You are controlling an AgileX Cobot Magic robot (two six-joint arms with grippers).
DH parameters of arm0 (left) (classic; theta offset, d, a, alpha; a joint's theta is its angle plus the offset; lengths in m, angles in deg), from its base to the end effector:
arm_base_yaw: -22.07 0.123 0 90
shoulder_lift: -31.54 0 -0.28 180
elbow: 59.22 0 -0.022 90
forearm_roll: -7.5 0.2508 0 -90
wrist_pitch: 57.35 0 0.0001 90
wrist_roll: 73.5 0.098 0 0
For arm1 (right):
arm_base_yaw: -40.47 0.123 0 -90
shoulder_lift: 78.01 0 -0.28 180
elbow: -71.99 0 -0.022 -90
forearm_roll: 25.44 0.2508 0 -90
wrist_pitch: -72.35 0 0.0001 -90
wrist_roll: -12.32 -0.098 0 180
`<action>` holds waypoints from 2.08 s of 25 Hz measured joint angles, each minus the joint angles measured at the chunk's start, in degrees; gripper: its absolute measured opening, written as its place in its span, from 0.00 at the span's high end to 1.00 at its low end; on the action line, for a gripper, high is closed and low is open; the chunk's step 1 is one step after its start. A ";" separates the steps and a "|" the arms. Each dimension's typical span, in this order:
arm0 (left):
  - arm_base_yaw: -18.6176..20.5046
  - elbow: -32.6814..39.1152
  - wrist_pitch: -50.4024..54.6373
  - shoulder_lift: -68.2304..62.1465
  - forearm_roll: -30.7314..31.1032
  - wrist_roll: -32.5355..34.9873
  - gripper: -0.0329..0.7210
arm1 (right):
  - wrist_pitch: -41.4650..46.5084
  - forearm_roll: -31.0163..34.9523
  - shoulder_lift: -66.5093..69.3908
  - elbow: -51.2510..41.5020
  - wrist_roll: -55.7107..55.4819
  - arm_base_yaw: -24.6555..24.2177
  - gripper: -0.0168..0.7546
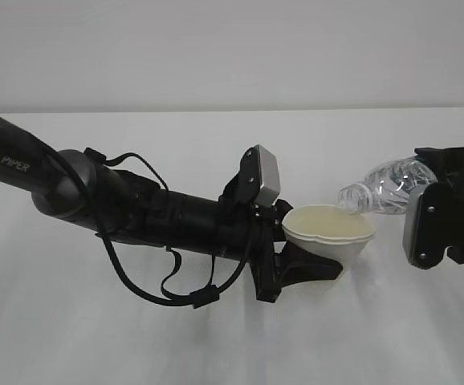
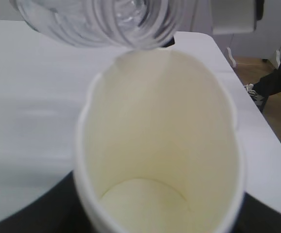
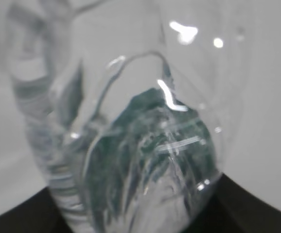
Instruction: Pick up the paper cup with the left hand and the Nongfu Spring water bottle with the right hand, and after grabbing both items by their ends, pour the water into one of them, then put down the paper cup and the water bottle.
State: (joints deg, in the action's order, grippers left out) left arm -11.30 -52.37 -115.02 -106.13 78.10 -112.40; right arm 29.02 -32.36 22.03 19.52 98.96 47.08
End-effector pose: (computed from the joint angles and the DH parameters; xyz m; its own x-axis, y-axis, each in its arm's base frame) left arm 0.3106 -0.2980 0.0933 -0.0769 0.2709 -0.9595 0.9970 0.0322 -0.0708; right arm 0.2734 0.0398 0.1539 0.2018 -0.9794 0.0003 -0.3240 -0.0670 -0.9437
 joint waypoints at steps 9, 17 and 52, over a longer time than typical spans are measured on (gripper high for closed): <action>0.00 0.00 0.00 0.00 0.13 0.00 0.43 | -1.70 0.75 0.00 0.00 1.50 0.00 0.45; 0.00 0.00 0.00 0.00 0.13 0.00 0.43 | -1.70 0.87 0.00 0.00 1.59 0.00 0.45; 0.00 0.00 0.00 0.00 0.30 0.00 0.43 | -2.15 0.87 0.00 0.00 4.66 0.00 0.45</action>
State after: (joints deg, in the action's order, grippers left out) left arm -11.30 -52.37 -115.02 -106.13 78.40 -112.40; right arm 26.87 -31.49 22.03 19.52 103.62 47.08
